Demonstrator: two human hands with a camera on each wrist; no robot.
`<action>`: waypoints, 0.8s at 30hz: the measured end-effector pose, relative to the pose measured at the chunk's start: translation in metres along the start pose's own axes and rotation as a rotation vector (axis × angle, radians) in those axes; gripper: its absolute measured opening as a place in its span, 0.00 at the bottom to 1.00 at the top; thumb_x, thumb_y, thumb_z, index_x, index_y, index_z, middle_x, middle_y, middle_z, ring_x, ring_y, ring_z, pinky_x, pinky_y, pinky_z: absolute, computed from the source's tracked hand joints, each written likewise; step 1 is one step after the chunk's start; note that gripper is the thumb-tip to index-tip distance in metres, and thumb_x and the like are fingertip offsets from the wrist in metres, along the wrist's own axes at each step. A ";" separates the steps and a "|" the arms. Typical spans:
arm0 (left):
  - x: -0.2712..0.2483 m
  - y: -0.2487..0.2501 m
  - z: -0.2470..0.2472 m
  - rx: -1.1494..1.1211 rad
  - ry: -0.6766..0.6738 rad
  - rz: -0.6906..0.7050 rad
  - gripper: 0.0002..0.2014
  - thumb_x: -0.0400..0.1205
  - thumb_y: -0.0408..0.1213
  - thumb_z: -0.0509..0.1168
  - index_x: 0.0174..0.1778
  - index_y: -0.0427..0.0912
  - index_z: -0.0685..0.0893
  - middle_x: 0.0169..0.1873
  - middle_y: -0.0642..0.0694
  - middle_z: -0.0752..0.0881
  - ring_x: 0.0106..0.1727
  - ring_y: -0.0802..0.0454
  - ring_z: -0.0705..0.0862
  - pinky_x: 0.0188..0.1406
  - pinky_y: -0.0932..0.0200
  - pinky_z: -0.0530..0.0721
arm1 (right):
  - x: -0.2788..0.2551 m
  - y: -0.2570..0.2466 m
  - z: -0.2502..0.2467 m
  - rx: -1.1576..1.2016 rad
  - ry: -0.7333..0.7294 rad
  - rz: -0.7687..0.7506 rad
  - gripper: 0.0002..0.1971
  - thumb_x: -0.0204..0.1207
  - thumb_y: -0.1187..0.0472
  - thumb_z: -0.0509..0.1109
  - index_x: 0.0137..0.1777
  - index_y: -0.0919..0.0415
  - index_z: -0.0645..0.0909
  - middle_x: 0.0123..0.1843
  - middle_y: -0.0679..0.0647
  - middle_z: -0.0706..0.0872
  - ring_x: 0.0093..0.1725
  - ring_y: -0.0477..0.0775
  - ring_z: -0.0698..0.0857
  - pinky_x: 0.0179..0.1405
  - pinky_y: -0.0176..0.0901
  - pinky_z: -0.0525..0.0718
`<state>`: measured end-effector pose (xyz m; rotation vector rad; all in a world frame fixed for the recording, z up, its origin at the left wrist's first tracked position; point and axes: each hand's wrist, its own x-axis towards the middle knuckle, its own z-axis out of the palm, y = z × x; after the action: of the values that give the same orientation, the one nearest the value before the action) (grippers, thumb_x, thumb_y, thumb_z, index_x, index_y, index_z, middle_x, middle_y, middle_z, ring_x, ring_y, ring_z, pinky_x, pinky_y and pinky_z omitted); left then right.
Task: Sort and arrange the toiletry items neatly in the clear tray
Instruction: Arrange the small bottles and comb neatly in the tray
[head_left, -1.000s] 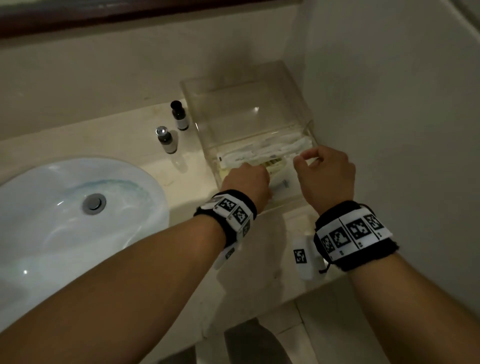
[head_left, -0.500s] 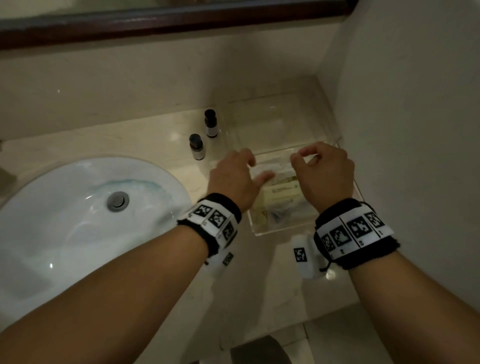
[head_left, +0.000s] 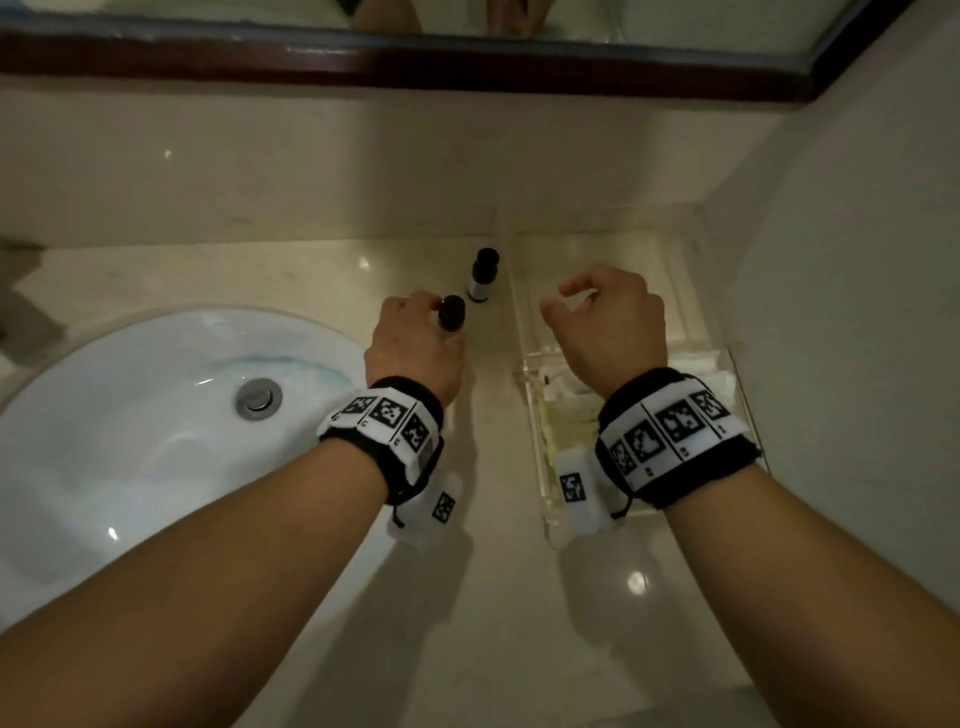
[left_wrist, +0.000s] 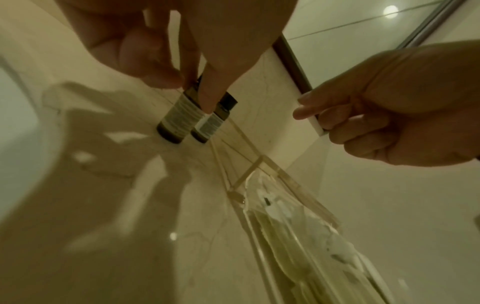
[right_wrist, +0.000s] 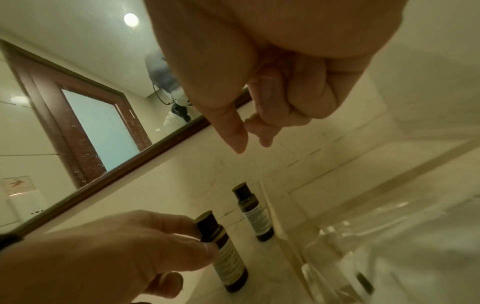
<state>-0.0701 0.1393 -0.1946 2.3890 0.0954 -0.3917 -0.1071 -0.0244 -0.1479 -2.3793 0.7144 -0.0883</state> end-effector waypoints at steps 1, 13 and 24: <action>0.004 -0.001 0.000 -0.006 -0.002 -0.002 0.19 0.83 0.45 0.69 0.70 0.52 0.80 0.69 0.46 0.78 0.63 0.43 0.82 0.56 0.54 0.75 | 0.004 -0.003 0.002 -0.006 -0.012 -0.003 0.13 0.73 0.49 0.72 0.54 0.52 0.85 0.40 0.50 0.88 0.47 0.53 0.87 0.48 0.41 0.81; 0.015 -0.009 -0.014 -0.064 0.000 -0.026 0.14 0.83 0.50 0.66 0.64 0.54 0.81 0.60 0.49 0.87 0.58 0.42 0.85 0.55 0.48 0.83 | 0.044 -0.026 0.037 -0.061 -0.158 -0.045 0.26 0.68 0.43 0.78 0.63 0.55 0.83 0.53 0.55 0.89 0.54 0.57 0.88 0.55 0.47 0.86; -0.004 -0.014 -0.028 -0.128 0.053 -0.013 0.15 0.79 0.50 0.70 0.61 0.54 0.83 0.55 0.57 0.90 0.57 0.47 0.86 0.56 0.47 0.84 | 0.048 -0.030 0.071 -0.098 -0.144 -0.042 0.19 0.72 0.49 0.75 0.62 0.50 0.82 0.56 0.53 0.88 0.54 0.58 0.86 0.42 0.39 0.75</action>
<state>-0.0689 0.1679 -0.1826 2.2739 0.1552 -0.3192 -0.0353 0.0098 -0.1914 -2.4646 0.6132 0.1010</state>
